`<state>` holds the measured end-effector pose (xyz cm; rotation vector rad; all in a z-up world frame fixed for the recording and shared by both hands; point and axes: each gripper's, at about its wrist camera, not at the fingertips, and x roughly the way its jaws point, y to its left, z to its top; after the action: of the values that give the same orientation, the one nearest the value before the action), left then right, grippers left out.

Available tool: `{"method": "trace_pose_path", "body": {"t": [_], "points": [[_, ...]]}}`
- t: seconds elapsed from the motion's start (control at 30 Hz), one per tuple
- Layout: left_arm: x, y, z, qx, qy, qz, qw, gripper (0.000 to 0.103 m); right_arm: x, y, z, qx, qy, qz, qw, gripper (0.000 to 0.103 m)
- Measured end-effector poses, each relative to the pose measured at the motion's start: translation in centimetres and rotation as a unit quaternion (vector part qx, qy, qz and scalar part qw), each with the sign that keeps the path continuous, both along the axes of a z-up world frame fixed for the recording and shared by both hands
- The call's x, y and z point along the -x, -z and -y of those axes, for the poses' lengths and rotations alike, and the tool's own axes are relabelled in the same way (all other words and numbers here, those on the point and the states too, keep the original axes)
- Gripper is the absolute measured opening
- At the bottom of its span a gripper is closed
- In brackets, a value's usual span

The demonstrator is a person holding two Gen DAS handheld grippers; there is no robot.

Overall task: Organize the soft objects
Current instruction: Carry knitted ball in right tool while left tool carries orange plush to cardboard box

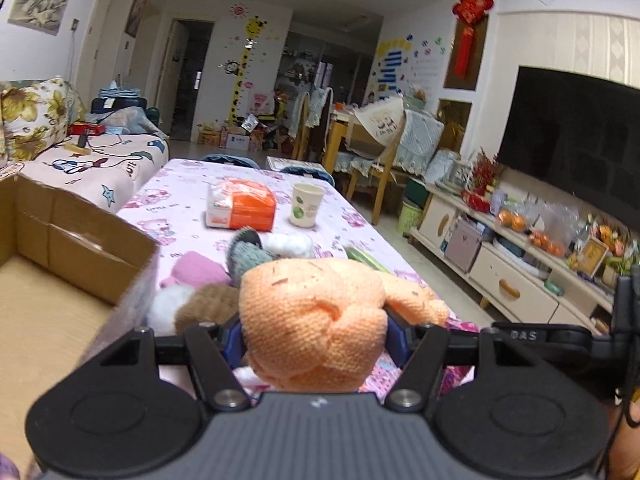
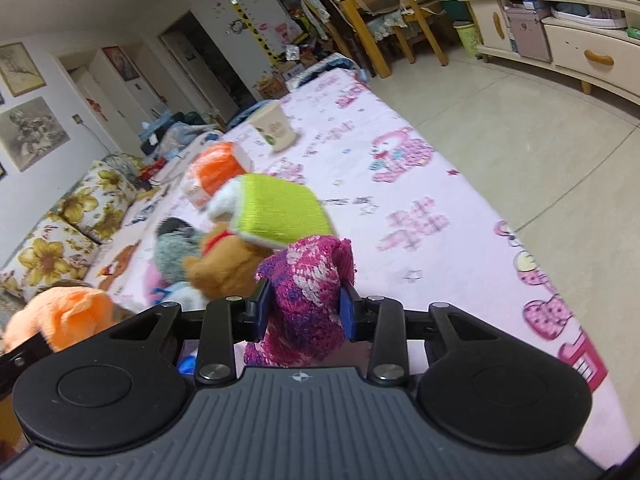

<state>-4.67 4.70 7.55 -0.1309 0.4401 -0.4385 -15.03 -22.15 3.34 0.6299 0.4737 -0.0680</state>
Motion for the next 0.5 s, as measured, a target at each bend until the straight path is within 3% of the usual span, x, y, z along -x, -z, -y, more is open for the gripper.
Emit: {"method": "trace_pose_path", "body": {"t": [0.27, 0.5], "points": [[0.4, -1.6, -4.2, 0.026, -0.049, 0.017, 0.9983, 0.066, -0.3, -4.5, -3.5, -0.007, -0.059, 0.064, 0.996, 0.043], [0.0, -2.5, -9.2, 0.048, -0.135, 0.022, 0.9894, 0.066, -4.0, -7.6, -9.6, -0.036, -0.144, 0.097, 0.984, 0.043]]}}
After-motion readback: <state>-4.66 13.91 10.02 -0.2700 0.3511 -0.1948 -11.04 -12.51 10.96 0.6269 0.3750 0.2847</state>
